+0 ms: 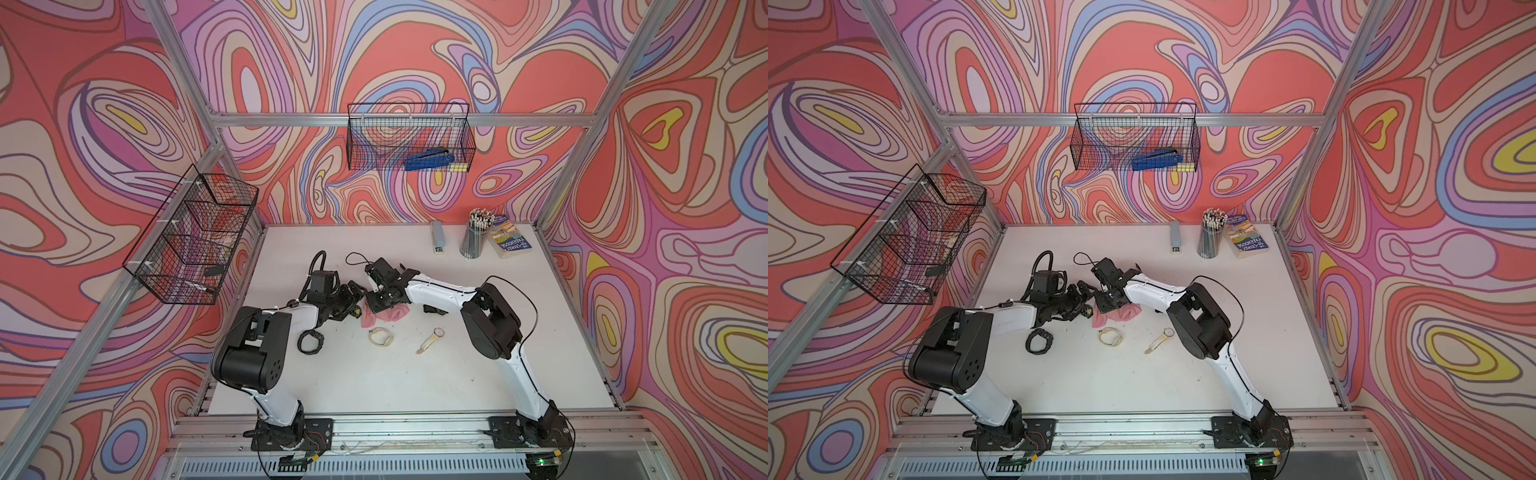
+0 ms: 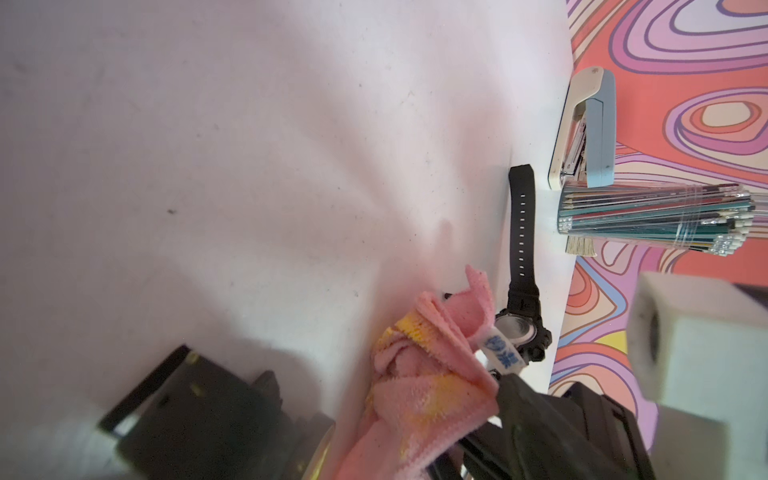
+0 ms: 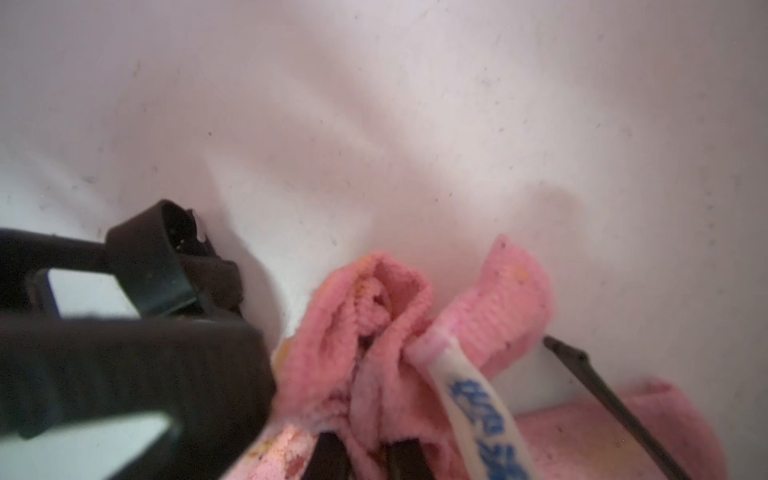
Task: Wipe the watch dial
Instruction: Wipe the dirt from the watch dial.
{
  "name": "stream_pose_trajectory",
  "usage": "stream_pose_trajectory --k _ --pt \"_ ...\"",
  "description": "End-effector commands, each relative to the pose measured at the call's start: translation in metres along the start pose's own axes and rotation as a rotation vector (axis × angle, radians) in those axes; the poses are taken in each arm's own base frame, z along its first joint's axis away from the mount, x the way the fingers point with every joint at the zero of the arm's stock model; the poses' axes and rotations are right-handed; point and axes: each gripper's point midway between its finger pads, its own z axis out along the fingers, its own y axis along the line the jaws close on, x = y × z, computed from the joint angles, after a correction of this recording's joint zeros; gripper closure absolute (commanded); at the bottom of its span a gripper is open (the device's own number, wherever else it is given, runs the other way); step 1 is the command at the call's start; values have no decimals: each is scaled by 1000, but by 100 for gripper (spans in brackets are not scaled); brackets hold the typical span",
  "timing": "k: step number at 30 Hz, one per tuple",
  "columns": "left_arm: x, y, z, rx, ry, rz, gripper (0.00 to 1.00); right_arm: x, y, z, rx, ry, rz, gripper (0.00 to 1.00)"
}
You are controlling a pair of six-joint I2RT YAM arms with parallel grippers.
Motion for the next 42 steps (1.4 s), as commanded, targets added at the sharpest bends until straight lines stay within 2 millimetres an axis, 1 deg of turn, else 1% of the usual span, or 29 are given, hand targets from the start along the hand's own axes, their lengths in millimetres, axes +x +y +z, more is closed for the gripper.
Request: stream_pose_trajectory --k 1,3,4,7,8,10,12,15,18,21,23,25,27,30,32,35,38,40,42 --pt "19 34 -1 -109 49 -68 10 -16 25 -32 -97 -102 -73 98" --pt "19 31 4 -88 57 -77 4 -18 34 -38 -136 -122 -110 98" --pt "17 28 7 -68 60 -83 1 -16 34 -38 -130 -120 -122 98" --pt "13 18 15 -18 63 -107 0 -11 24 -36 -75 -102 -124 99" --pt "11 15 18 -2 63 -112 1 -10 21 -36 -62 -101 -122 99" --pt "8 7 23 38 63 -109 10 -7 19 -38 -55 -96 -123 99" --pt "5 1 28 62 62 -104 16 -6 18 -36 -48 -88 -122 99" --pt "1 -11 36 110 52 -97 18 -6 13 -32 -27 -75 -117 99" --pt "2 -10 38 115 58 -110 19 -5 15 -28 -33 -60 -120 99" --pt "12 1 32 67 82 -109 19 -5 17 -23 -47 -51 -118 99" --pt "17 8 26 24 92 -98 18 -5 22 -20 -77 -47 -120 99" --pt "23 14 19 -14 103 -96 15 -5 31 -17 -126 -49 -124 98" --pt "27 20 14 -63 122 -89 9 -5 36 -12 -157 -52 -123 97" --pt "31 26 8 -114 136 -80 5 2 32 -1 -135 -20 -120 97" --pt "31 26 6 -116 134 -79 0 5 27 0 -113 -18 -110 97" --pt "29 18 2 -98 125 -81 0 7 25 -3 -103 -30 -108 97" --pt "27 11 -6 -101 119 -65 0 11 23 -2 -97 -17 -112 97" --pt "27 11 -11 -126 129 -54 0 13 23 -1 -103 -9 -112 97" --pt "32 17 -16 -181 156 -52 0 14 23 1 -103 -4 -113 97"
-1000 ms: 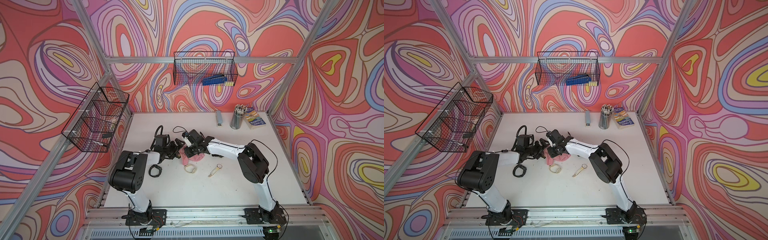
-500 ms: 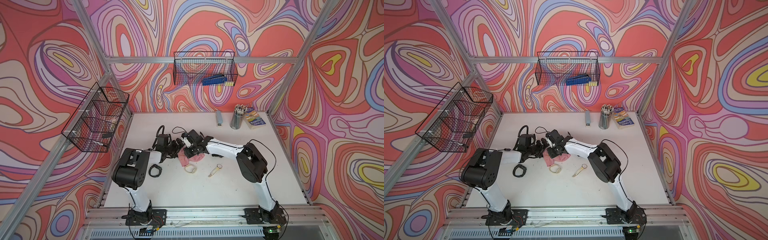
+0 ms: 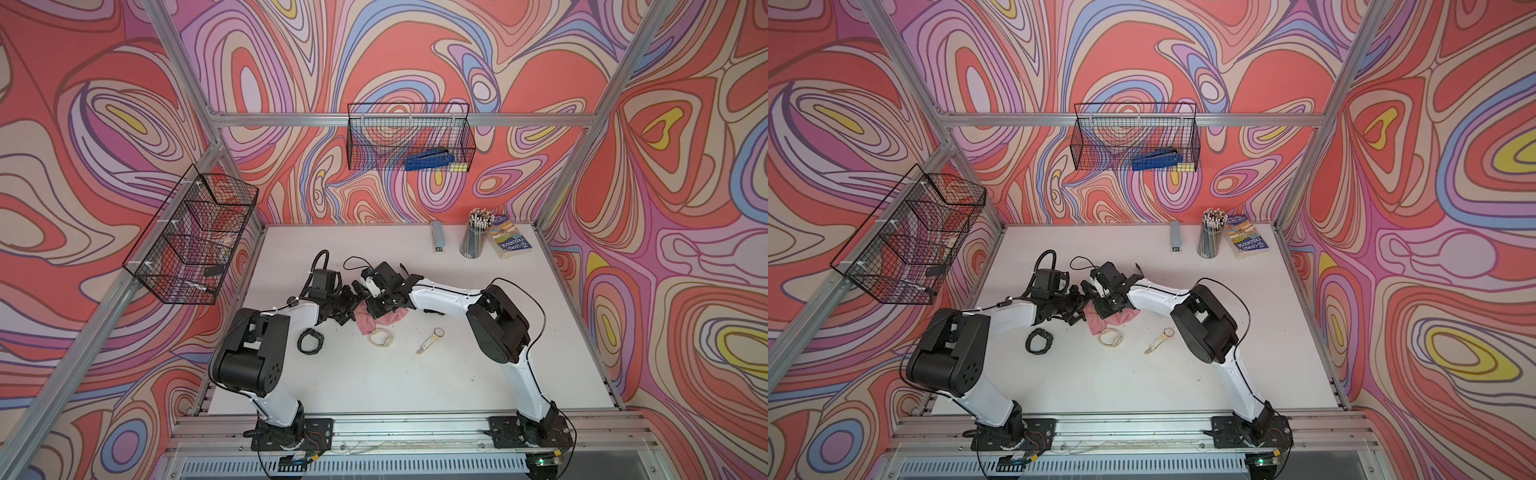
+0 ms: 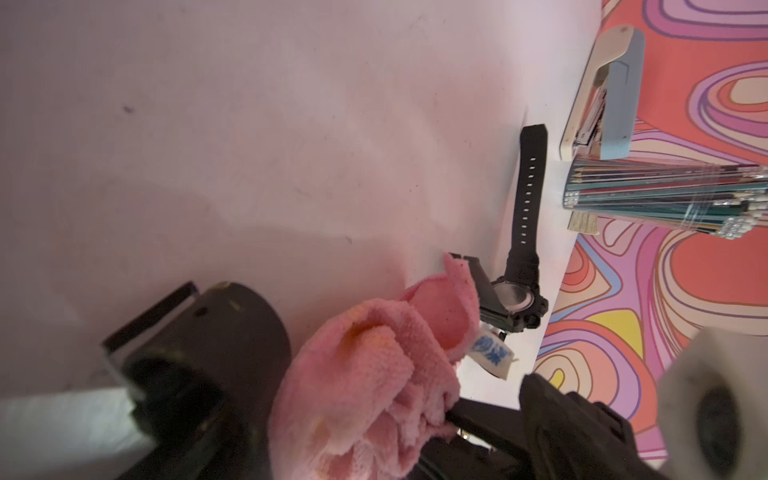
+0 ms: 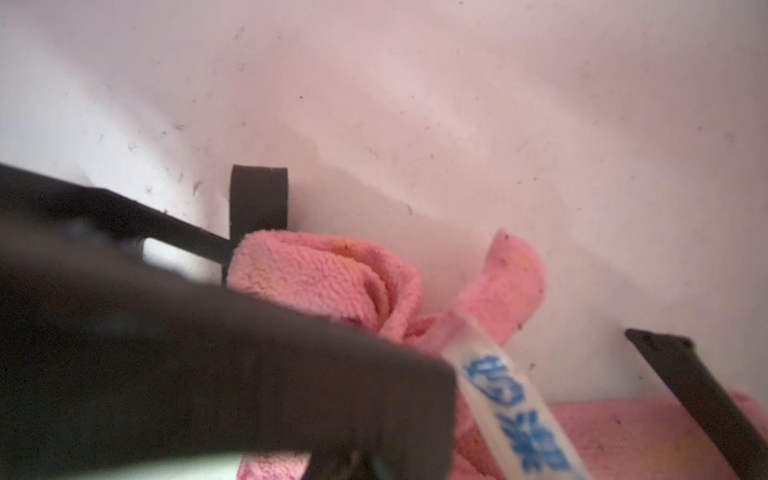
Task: Wipe the watch dial
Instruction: Wipe the dirt from the watch dial.
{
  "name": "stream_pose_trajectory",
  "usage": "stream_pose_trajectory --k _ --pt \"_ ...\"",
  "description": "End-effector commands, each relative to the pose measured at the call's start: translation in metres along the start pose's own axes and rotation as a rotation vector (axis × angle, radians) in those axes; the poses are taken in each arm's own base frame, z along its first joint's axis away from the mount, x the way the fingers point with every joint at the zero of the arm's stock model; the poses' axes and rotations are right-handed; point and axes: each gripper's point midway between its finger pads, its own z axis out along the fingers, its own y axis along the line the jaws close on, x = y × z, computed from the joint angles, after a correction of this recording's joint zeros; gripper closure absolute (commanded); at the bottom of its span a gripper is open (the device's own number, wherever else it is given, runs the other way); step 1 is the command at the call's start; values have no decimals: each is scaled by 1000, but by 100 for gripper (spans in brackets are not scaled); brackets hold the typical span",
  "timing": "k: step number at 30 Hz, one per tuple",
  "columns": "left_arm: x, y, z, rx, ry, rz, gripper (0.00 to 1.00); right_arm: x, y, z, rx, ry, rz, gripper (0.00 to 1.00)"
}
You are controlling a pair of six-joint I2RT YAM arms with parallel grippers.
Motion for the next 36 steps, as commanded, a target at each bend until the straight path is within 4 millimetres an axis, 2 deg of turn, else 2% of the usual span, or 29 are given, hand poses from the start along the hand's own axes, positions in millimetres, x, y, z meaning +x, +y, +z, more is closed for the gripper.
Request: stream_pose_trajectory --k 1,7,16,23,28,30,33,36 --pt "15 23 -11 -150 53 -7 0 7 3 6 -4 17 -13 97" --pt "16 22 -33 -184 12 7 0 10 1 9 5 31 -13 98" --pt "27 30 -41 -230 51 11 0 9 -2 6 22 25 -18 98" --pt "12 12 -77 -288 -37 115 4 11 -1 4 22 27 -24 98" --pt "4 10 -87 -349 -46 176 19 10 -1 2 33 26 -40 98" --pt "-1 10 -84 -349 -22 201 24 9 -1 -1 41 25 -48 98" --pt "-8 16 -79 -394 38 235 39 5 0 -8 48 13 -64 98" --pt "-11 25 -74 -463 94 264 47 -2 5 -20 57 -15 -91 98"
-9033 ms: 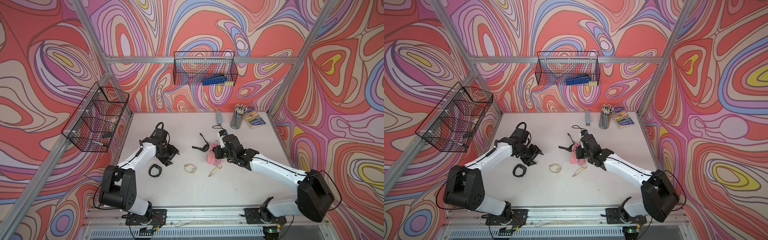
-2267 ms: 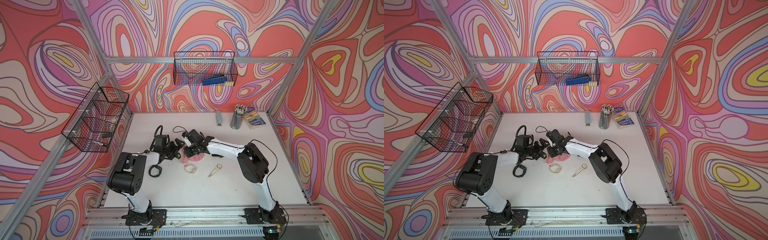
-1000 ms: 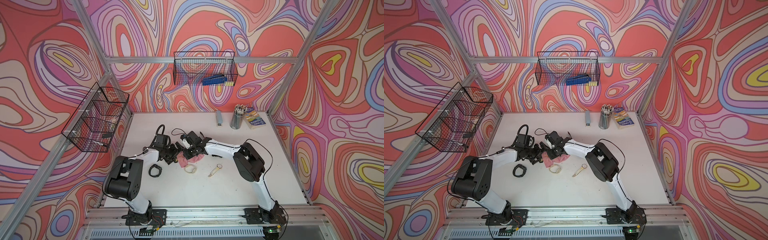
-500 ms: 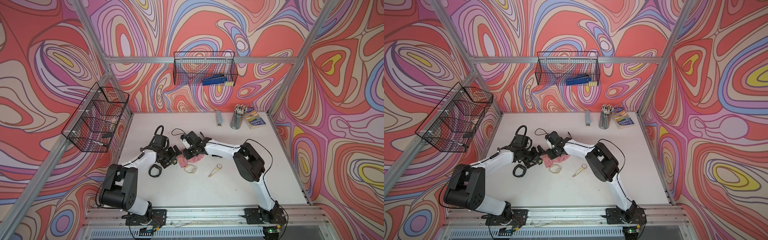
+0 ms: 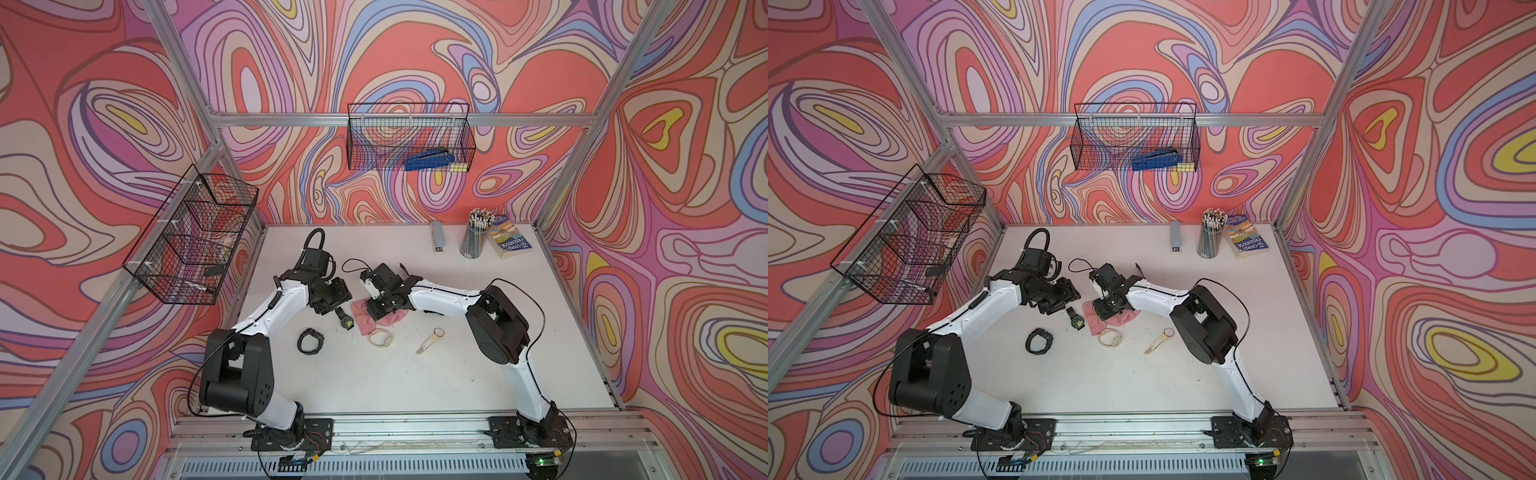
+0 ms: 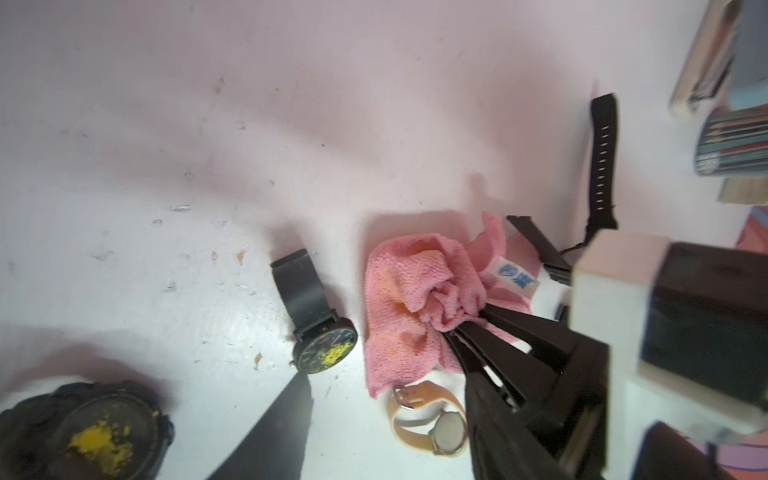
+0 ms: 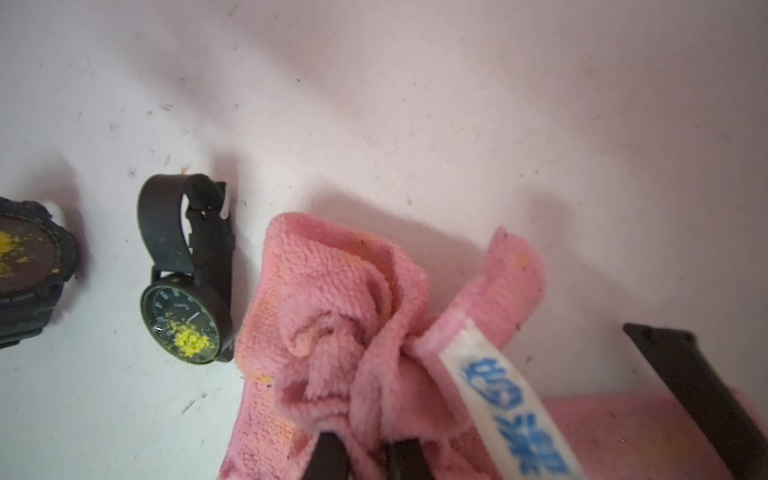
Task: Wipe the watch dial
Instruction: Wipe the dirt from the watch dial.
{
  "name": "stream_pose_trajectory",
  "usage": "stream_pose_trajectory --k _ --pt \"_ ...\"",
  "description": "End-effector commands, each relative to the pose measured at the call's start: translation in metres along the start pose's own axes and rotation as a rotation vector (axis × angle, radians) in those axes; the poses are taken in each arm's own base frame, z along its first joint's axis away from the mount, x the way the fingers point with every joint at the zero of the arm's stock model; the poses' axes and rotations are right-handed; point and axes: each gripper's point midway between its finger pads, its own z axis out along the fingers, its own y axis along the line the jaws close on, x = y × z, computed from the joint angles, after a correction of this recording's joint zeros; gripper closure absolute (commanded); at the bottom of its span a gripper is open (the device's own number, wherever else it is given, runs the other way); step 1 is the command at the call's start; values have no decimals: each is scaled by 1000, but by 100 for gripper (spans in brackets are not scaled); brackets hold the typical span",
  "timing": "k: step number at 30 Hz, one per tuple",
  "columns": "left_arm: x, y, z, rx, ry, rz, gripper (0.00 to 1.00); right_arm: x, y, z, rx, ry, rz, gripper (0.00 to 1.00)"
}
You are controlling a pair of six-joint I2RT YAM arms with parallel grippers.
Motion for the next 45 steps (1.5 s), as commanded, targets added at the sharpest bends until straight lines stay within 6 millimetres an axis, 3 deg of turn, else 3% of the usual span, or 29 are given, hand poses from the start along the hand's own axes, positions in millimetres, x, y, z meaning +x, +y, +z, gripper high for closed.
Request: stream_pose_trajectory --k 1,7,12,20,24,28,37,41,45 --pt "13 23 8 -115 105 69 49 -10 7 -24 26 -39 -58 98" --pt "8 31 17 -147 117 98 48 -25 28 -38 33 -72 -150 98" --pt "6 46 20 -190 135 101 39 -35 50 -43 5 -87 -214 98" --pt "0 49 41 -189 173 25 32 -33 75 -26 -11 -75 -296 98" --pt "-1 48 51 -164 185 -44 33 -29 83 -5 1 -56 -323 99" --pt "0 49 56 -160 196 -86 39 -21 72 20 48 7 -308 98" --pt "4 48 66 -128 236 -167 60 -4 71 36 100 36 -424 80" --pt "8 51 68 -122 248 -206 69 -4 74 31 87 24 -434 67" --pt "14 51 70 -96 266 -255 77 -10 80 19 68 -19 -425 60"
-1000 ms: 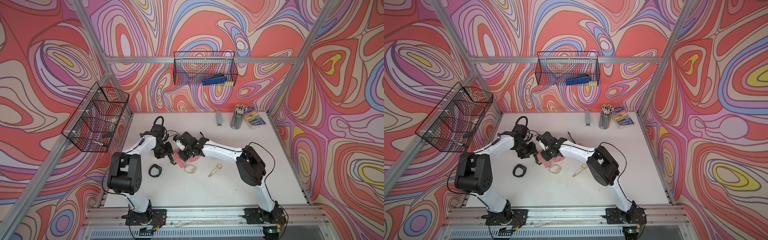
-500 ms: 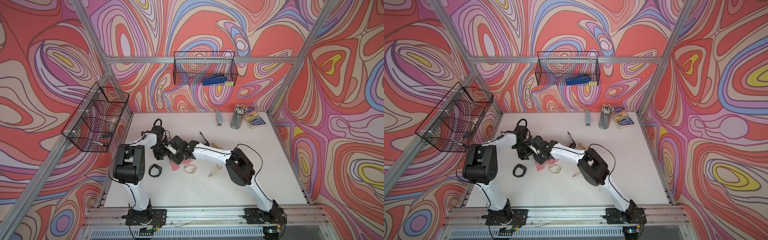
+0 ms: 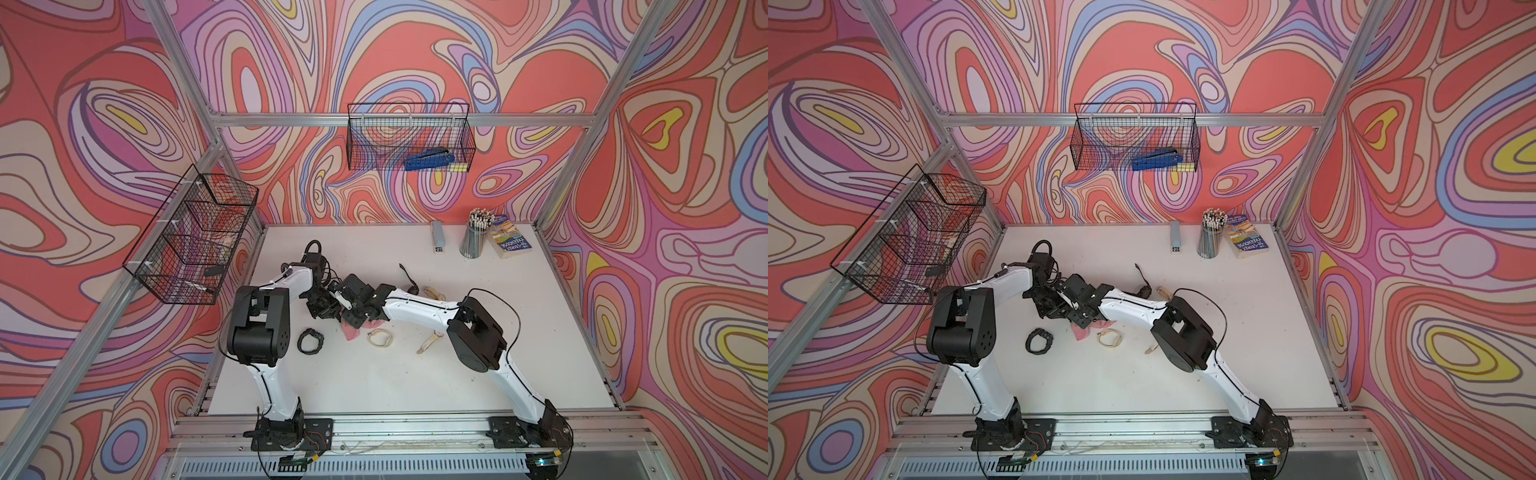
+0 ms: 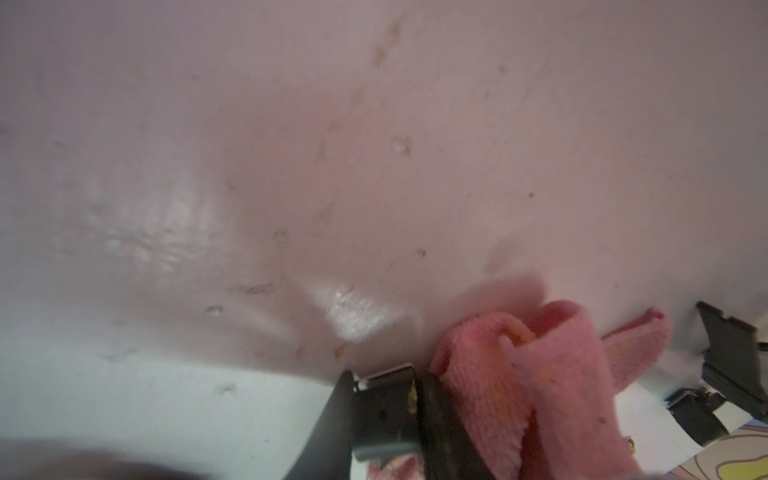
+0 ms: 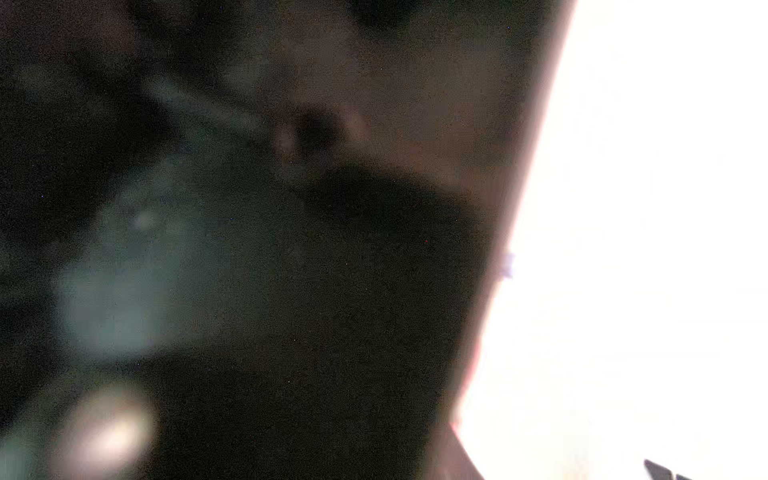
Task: Wipe the watch dial
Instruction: Wipe the dirt from the watch dial.
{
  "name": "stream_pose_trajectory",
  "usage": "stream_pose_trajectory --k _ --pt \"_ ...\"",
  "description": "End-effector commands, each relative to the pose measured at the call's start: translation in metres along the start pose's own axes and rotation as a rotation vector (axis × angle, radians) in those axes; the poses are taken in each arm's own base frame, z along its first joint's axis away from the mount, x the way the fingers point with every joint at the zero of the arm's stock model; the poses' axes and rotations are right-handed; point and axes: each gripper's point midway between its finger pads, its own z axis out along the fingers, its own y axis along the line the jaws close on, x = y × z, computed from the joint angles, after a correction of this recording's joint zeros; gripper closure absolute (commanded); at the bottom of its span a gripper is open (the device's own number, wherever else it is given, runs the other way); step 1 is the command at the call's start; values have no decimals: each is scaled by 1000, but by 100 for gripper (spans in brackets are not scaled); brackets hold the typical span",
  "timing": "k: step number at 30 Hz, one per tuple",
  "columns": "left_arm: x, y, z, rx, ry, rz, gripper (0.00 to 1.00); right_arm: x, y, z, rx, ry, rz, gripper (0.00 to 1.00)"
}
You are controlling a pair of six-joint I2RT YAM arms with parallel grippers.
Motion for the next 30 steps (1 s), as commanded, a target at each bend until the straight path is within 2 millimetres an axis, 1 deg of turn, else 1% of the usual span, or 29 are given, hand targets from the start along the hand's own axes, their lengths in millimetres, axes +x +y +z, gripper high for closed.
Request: stream_pose_trajectory --k 1,4,6,8,9,10,12,14,15,17,20,22,26,30 --pt "10 -4 10 47 56 -56 79 6 29 -8 -70 0 -67 58" --pt "14 -2 13 59 70 -79 83 6 36 -12 -112 -8 -70 56" --pt "16 -2 14 73 78 -98 86 10 39 -8 -120 2 -76 56" --pt "18 -3 14 81 81 -111 89 17 40 -3 -122 25 -85 59" --pt "18 -3 14 85 82 -117 90 20 38 -1 -107 36 -89 64" --pt "19 -3 14 87 82 -122 91 23 36 1 -89 49 -91 72" --pt "20 -2 14 88 82 -132 91 28 24 4 -24 64 -90 89" --pt "22 -2 14 93 88 -145 93 30 13 1 26 65 -95 98" --pt "23 -2 15 93 93 -152 93 30 5 -2 49 64 -87 100" --pt "26 -2 16 100 100 -174 94 31 -12 -8 71 63 -53 100" --pt "29 0 17 112 101 -223 95 28 -41 -24 110 55 3 100" --pt "30 0 17 124 92 -249 96 25 -53 -35 127 46 13 100" --pt "33 3 15 137 74 -298 96 16 -56 -57 133 18 -2 100" --pt "34 5 13 141 55 -325 96 5 -52 -72 102 -17 3 100"
